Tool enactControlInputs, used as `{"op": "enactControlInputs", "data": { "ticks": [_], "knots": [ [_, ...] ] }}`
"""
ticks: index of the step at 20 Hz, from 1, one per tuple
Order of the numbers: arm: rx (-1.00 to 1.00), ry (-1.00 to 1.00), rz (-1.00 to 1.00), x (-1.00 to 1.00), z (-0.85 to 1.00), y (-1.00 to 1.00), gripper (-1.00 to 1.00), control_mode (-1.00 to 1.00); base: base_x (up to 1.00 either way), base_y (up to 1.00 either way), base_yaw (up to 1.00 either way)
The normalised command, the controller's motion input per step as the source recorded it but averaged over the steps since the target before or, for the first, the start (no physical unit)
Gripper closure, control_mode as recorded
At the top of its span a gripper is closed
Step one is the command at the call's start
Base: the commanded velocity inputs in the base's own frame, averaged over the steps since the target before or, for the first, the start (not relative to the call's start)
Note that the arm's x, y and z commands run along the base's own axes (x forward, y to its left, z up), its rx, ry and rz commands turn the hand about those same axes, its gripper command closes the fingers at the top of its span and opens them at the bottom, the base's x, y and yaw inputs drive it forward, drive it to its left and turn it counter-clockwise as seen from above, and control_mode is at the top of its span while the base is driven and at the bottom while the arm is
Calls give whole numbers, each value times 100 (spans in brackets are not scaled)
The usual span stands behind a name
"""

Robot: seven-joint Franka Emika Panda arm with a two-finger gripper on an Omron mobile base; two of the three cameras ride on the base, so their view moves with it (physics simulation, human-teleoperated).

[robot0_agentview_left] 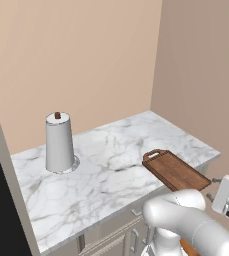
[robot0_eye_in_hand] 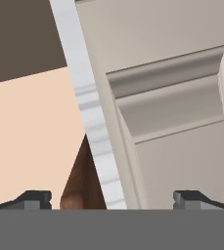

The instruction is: Move the cutting board and knife to the sink. Then move spray from the cabinet to the counter.

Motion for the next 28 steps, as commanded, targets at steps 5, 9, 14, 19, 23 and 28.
{"op": "enactControlInputs", "data": {
  "ticks": [5, 9, 14, 19, 23, 28],
  "knots": [
    [0, 0, 0, 28, 0, 1, -100, -100, 0, 0, 0],
    [0, 0, 0, 21, 0, 0, -100, -100, 0, 0, 0],
    [0, 0, 0, 8, 0, 0, -100, -100, 0, 0, 0],
    [0, -1, 0, -1, 0, 0, -100, -100, 0, 0, 0],
    [0, -4, 0, -14, 0, 2, -100, -100, 0, 0, 0],
    [-2, -6, 0, -14, 4, 9, -100, -100, 0, 0, 0]
  ]
}}
